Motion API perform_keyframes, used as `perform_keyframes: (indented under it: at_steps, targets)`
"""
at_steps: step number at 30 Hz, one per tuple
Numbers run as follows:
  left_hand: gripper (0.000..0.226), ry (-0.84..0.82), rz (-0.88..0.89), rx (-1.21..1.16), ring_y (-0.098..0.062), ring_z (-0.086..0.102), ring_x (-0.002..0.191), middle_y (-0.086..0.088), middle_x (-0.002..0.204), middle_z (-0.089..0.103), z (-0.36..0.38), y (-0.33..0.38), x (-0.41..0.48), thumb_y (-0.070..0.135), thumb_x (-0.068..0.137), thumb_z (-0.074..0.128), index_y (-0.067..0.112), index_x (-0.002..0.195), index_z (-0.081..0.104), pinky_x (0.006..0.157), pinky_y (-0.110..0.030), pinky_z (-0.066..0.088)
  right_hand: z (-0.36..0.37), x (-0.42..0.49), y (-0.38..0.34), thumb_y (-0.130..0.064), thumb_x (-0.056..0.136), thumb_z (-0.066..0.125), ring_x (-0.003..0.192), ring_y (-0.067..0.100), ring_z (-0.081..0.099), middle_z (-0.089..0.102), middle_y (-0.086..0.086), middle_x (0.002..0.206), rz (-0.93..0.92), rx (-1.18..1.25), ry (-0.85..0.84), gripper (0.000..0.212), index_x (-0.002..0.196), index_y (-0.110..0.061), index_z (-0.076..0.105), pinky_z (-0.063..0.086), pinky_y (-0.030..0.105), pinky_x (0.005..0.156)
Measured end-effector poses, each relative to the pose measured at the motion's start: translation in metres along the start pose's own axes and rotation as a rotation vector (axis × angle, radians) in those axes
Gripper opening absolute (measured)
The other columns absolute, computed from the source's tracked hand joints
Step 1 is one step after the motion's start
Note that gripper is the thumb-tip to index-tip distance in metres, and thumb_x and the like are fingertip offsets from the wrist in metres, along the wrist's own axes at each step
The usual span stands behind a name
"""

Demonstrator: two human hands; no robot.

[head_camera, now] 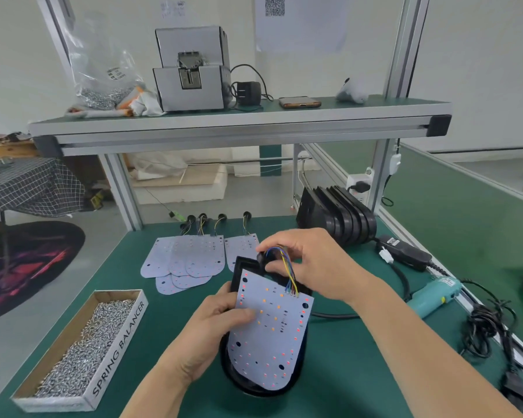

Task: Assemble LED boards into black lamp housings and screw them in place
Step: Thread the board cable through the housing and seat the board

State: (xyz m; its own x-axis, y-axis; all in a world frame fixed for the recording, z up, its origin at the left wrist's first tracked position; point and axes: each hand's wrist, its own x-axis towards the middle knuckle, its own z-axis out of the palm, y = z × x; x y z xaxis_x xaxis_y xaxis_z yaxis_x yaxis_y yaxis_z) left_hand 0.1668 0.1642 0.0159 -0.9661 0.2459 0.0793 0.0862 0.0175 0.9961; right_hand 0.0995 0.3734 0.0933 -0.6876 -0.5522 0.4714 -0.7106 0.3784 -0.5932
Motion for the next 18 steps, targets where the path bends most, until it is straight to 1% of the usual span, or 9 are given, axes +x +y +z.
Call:
perform_keyframes:
  at_steps: [3, 5, 9, 10, 12, 14, 16, 17, 18]
  targets:
    - [0.042, 0.017, 0.011, 0.051, -0.023, 0.056, 0.124, -0.010, 0.129, 0.056, -0.003, 0.008, 0.002, 0.037, 0.070, 0.071, 0.007, 0.099, 0.080, 0.109, -0.042, 0.043, 0.004, -0.008, -0.002, 0.001, 0.087, 0.075, 0.086, 0.023, 0.066, 0.067, 0.007, 0.100, -0.111, -0.016, 0.076, 0.022, 0.108, -0.005, 0.076, 0.055, 0.041, 0.080]
    - [0.043, 0.013, 0.008, 0.055, -0.024, 0.057, 0.122, -0.010, 0.128, 0.056, -0.004, 0.011, 0.003, 0.037, 0.069, 0.071, 0.008, 0.098, 0.080, 0.108, -0.042, 0.044, 0.004, -0.011, -0.001, -0.001, 0.087, 0.076, 0.085, 0.023, 0.066, 0.069, 0.007, 0.096, -0.138, -0.045, 0.084, 0.017, 0.103, -0.006, 0.078, 0.054, 0.041, 0.079]
    - [0.043, 0.039, 0.024, 0.069, -0.025, 0.057, 0.119, -0.013, 0.125, 0.055, -0.002, 0.012, 0.002, 0.039, 0.068, 0.069, 0.008, 0.096, 0.080, 0.106, -0.043, 0.043, 0.007, -0.010, 0.007, -0.009, 0.085, 0.079, 0.081, 0.026, 0.063, 0.069, 0.009, 0.088, -0.111, -0.093, 0.037, 0.012, 0.097, -0.007, 0.079, 0.051, 0.044, 0.076]
    - [0.043, 0.052, 0.033, 0.078, -0.024, 0.057, 0.118, -0.012, 0.123, 0.055, 0.000, 0.012, 0.002, 0.040, 0.068, 0.068, 0.009, 0.095, 0.080, 0.104, -0.041, 0.043, 0.009, -0.009, 0.009, -0.012, 0.085, 0.079, 0.080, 0.026, 0.059, 0.068, 0.007, 0.086, -0.140, -0.149, 0.039, 0.011, 0.096, -0.009, 0.079, 0.050, 0.044, 0.074]
    - [0.042, 0.058, 0.051, 0.098, -0.019, 0.058, 0.114, -0.004, 0.117, 0.056, 0.003, 0.015, 0.002, 0.041, 0.068, 0.066, 0.010, 0.093, 0.080, 0.097, -0.031, 0.046, 0.016, -0.007, 0.012, -0.017, 0.087, 0.079, 0.080, 0.025, 0.050, 0.063, 0.003, 0.083, -0.204, -0.284, 0.084, 0.008, 0.093, -0.014, 0.081, 0.045, 0.038, 0.072]
    - [0.041, 0.042, 0.067, 0.105, -0.013, 0.059, 0.111, 0.006, 0.112, 0.057, 0.006, 0.018, 0.003, 0.041, 0.069, 0.065, 0.011, 0.093, 0.080, 0.091, -0.021, 0.046, 0.019, -0.007, 0.015, -0.021, 0.089, 0.078, 0.090, 0.025, 0.046, 0.057, 0.003, 0.090, -0.186, -0.317, 0.131, 0.007, 0.093, -0.017, 0.082, 0.040, 0.031, 0.078]
    - [0.042, 0.044, 0.078, 0.112, -0.012, 0.058, 0.110, 0.006, 0.112, 0.056, 0.007, 0.019, 0.004, 0.040, 0.068, 0.064, 0.009, 0.091, 0.079, 0.089, -0.017, 0.047, 0.021, -0.008, 0.019, -0.021, 0.089, 0.076, 0.108, 0.024, 0.044, 0.056, 0.003, 0.109, -0.133, -0.243, 0.101, 0.008, 0.093, -0.016, 0.081, 0.036, 0.024, 0.092]
    - [0.043, 0.051, 0.081, 0.118, -0.012, 0.058, 0.110, 0.005, 0.113, 0.056, 0.008, 0.020, 0.004, 0.040, 0.068, 0.064, 0.007, 0.090, 0.079, 0.088, -0.017, 0.047, 0.022, -0.009, 0.019, -0.018, 0.088, 0.075, 0.113, 0.021, 0.044, 0.054, 0.002, 0.118, -0.104, -0.187, 0.074, 0.009, 0.093, -0.014, 0.080, 0.036, 0.024, 0.096]
    - [0.043, 0.061, 0.082, 0.121, -0.012, 0.058, 0.109, 0.004, 0.113, 0.055, 0.008, 0.020, 0.004, 0.041, 0.067, 0.063, 0.007, 0.089, 0.078, 0.087, -0.017, 0.046, 0.023, -0.011, 0.020, -0.014, 0.087, 0.073, 0.113, 0.019, 0.049, 0.053, 0.001, 0.124, -0.082, -0.126, 0.050, 0.009, 0.093, -0.013, 0.079, 0.040, 0.029, 0.096]
